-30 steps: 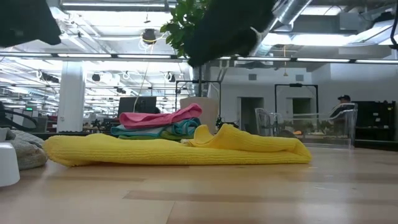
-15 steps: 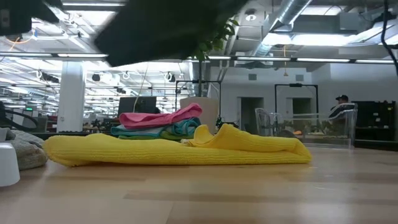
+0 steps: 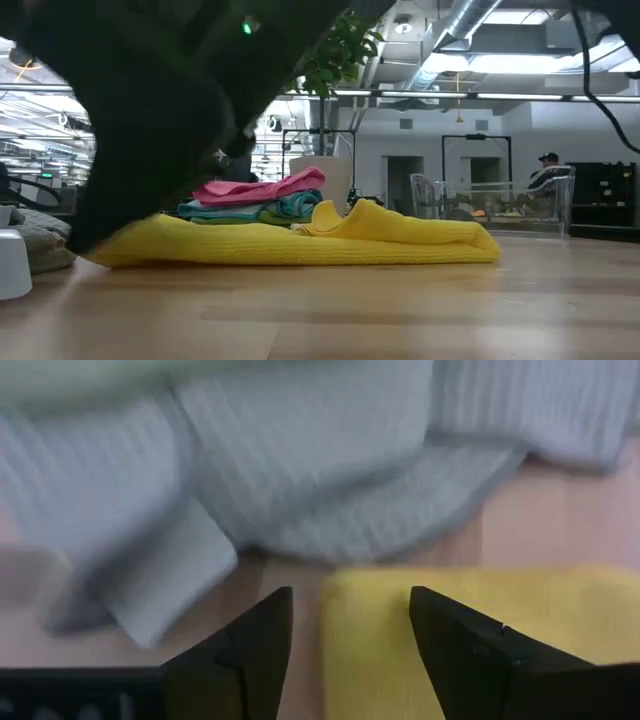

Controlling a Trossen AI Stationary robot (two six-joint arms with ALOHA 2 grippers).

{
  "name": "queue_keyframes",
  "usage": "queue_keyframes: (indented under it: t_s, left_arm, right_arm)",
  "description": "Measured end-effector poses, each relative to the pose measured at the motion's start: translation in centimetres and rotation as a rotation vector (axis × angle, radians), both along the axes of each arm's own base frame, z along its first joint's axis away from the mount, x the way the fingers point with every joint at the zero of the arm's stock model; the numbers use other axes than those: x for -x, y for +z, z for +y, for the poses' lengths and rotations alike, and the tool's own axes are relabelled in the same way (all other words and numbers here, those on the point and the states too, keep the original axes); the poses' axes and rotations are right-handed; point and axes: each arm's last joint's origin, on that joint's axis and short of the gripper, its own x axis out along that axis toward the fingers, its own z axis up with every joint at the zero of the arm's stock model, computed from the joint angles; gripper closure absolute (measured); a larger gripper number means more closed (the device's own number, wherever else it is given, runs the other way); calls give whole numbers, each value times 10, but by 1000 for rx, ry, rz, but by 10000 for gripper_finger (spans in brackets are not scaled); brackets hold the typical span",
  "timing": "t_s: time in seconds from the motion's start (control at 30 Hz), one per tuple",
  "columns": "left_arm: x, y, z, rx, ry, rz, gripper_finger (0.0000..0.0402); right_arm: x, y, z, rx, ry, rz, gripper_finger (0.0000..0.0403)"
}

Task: Fold microfiber towels
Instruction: Fold the yellow microfiber towel

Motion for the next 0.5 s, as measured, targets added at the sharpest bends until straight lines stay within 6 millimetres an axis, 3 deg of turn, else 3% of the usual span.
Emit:
queue_keyframes:
  t_s: [0.5]
  left_arm:
    - [7,1,7,-80,-29,31,317]
  right_arm:
    - [2,-5,-5,37,-39,81,190]
